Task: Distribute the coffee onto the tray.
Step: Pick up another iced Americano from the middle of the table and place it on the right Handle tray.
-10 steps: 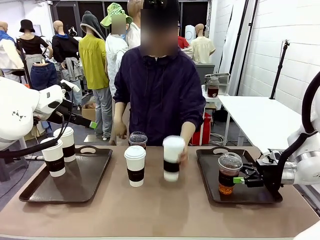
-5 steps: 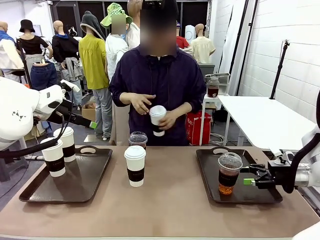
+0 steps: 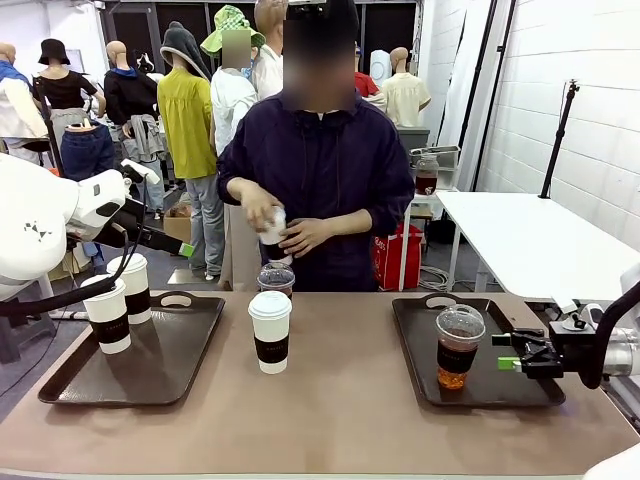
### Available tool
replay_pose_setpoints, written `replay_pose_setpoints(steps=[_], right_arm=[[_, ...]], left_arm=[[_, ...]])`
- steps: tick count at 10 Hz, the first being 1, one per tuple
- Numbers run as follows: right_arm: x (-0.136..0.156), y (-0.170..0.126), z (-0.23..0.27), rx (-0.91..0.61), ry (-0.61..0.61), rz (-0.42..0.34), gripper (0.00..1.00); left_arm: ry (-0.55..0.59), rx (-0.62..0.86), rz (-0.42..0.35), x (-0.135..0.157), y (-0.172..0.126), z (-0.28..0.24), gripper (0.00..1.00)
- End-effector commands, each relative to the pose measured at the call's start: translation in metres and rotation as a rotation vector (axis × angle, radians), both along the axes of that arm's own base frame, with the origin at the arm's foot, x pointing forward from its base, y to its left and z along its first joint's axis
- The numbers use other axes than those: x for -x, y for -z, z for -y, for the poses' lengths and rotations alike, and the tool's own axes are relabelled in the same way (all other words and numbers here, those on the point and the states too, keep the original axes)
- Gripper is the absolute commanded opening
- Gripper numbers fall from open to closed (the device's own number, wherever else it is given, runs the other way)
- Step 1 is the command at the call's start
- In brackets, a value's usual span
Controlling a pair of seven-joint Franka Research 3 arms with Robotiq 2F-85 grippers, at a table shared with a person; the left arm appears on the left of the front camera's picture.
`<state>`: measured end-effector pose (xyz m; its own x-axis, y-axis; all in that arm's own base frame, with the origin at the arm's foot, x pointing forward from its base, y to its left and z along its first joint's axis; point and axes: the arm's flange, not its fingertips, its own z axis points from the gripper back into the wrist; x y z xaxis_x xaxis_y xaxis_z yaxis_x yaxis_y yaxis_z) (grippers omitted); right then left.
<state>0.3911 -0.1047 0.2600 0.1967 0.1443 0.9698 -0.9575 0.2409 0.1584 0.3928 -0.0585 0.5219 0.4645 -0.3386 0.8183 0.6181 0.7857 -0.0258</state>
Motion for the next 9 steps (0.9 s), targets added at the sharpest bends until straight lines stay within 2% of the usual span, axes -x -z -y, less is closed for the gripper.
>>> replay_pose_setpoints(steps=[1, 5, 9], right_arm=[[-0.003, 0.001, -0.003, -0.001, -0.012, 0.002, 1.00], [0.000, 0.001, -0.002, -0.001, -0.006, -0.002, 1.00], [-0.041, -0.031, 0.034, 0.015, -0.020, 0.035, 1.00]], left_arm=[[0.000, 0.000, -0.004, 0.000, 0.000, -0.001, 1.00], [0.000, 0.000, -0.004, 0.000, 0.000, -0.001, 1.00], [0.000, 0.000, -0.004, 0.000, 0.000, -0.001, 1.00]])
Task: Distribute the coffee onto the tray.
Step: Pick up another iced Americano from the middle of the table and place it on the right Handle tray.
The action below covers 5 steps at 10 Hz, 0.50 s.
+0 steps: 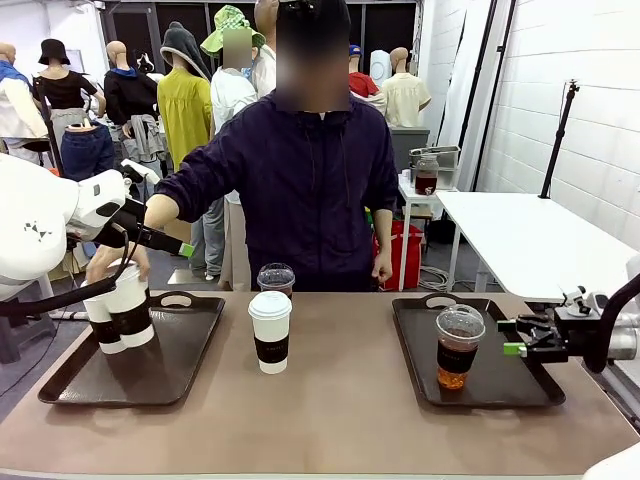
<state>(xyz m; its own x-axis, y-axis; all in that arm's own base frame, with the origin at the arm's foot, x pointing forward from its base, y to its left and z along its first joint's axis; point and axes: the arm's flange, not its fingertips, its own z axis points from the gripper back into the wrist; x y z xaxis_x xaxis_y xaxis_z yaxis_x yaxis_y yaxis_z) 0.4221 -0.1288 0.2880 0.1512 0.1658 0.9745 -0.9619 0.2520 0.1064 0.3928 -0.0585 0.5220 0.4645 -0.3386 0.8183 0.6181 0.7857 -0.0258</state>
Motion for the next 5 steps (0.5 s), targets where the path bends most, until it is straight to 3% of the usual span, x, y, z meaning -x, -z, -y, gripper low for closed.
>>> replay_pose_setpoints(steps=[1, 3, 5], right_arm=[[-0.025, -0.008, 0.012, -0.018, -0.024, 0.009, 1.00], [-0.060, -0.011, 0.008, -0.012, -0.046, 0.113, 1.00], [-0.091, -0.002, -0.002, -0.031, -0.097, 0.129, 1.00]], left_arm=[[0.000, 0.000, -0.004, 0.000, 0.000, -0.001, 1.00], [0.000, 0.000, -0.004, 0.000, 0.000, -0.001, 1.00], [0.000, 0.000, -0.004, 0.000, 0.000, -0.001, 1.00]])
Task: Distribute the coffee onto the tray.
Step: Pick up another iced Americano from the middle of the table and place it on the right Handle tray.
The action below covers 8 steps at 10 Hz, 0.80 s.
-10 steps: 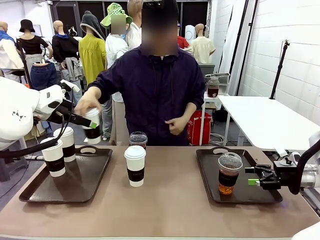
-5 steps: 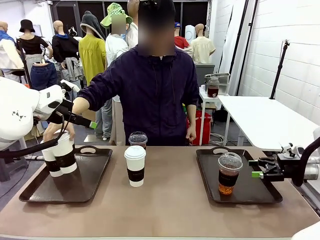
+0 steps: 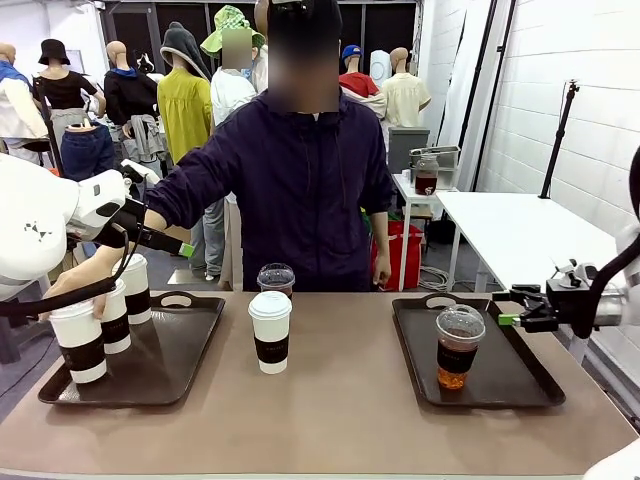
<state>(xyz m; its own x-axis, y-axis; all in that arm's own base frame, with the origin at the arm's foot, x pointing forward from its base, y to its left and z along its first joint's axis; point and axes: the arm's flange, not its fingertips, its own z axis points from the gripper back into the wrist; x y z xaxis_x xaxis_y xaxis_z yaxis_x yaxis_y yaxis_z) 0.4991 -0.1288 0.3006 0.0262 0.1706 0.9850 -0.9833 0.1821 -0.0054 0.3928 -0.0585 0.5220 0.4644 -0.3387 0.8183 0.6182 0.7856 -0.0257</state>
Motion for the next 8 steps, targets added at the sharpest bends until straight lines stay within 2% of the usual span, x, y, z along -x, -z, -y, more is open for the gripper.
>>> replay_pose_setpoints(steps=[1, 3, 5, 8], right_arm=[[-0.031, 0.015, -0.011, -0.039, -0.031, 0.000, 1.00], [-0.056, 0.019, -0.033, -0.027, -0.049, -0.021, 1.00], [-0.068, 0.020, -0.044, -0.015, -0.056, -0.029, 1.00], [-0.060, 0.024, -0.045, -0.027, -0.072, -0.007, 1.00]], left_arm=[[0.000, 0.000, -0.004, 0.000, 0.000, -0.001, 1.00], [0.000, 0.000, -0.004, 0.000, 0.000, -0.001, 1.00], [0.000, 0.000, -0.004, 0.000, 0.000, -0.001, 1.00], [0.000, 0.000, -0.004, 0.000, 0.000, -0.001, 1.00]])
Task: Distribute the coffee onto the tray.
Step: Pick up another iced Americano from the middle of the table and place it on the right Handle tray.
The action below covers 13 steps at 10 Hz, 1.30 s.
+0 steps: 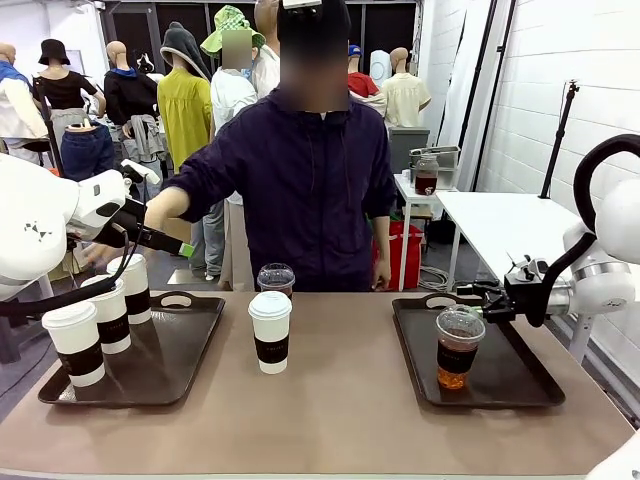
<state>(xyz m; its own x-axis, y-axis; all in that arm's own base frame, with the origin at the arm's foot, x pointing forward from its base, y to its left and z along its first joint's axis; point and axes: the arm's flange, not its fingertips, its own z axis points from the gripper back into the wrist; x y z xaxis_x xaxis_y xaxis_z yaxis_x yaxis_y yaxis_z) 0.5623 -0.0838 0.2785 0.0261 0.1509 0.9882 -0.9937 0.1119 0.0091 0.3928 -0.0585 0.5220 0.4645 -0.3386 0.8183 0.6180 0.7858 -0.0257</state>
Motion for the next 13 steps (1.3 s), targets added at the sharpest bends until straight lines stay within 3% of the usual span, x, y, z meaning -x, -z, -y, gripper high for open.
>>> replay_pose_setpoints(steps=[1, 4, 5, 8, 13], right_arm=[[0.004, 0.002, 0.000, -0.005, -0.001, 0.004, 1.00], [0.000, 0.000, 0.001, 0.000, 0.002, -0.001, 1.00], [-0.023, 0.007, -0.013, 0.003, -0.042, 0.045, 1.00], [-0.055, 0.026, -0.044, -0.014, -0.103, 0.048, 1.00], [-0.080, 0.039, -0.108, -0.100, -0.140, -0.040, 1.00]], left_arm=[[0.000, 0.000, -0.004, 0.000, 0.000, -0.001, 1.00], [0.000, 0.000, -0.004, 0.000, 0.000, -0.001, 1.00], [0.000, 0.000, -0.004, 0.000, 0.000, -0.001, 1.00], [0.000, 0.000, -0.004, 0.000, 0.000, -0.001, 1.00], [0.000, 0.000, -0.004, 0.000, 0.000, -0.001, 1.00]])
